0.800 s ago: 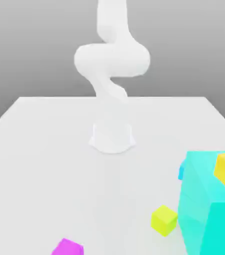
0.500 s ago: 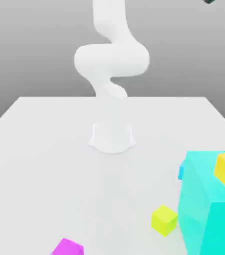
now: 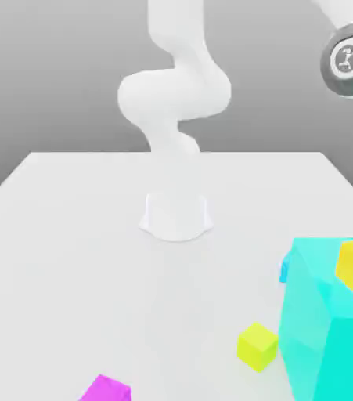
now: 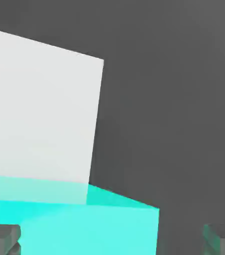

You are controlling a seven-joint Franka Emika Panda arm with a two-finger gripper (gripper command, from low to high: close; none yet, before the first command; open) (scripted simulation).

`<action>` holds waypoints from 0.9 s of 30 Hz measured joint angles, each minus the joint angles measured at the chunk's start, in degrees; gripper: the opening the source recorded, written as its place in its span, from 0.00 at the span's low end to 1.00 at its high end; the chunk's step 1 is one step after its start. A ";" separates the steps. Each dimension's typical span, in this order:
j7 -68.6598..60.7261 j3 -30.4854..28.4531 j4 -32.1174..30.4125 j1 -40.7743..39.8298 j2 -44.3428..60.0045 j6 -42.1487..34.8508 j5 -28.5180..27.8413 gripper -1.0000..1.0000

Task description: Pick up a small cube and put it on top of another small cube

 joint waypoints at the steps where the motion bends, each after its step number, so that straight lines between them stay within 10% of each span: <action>1: -2.92 0.87 -0.54 0.31 1.38 0.95 0.44 0.50; 18: -40.11 5.83 -34.05 5.72 -7.64 7.93 14.27 0.50; 27: -25.69 -9.84 -32.87 15.36 5.88 19.42 -6.69 0.50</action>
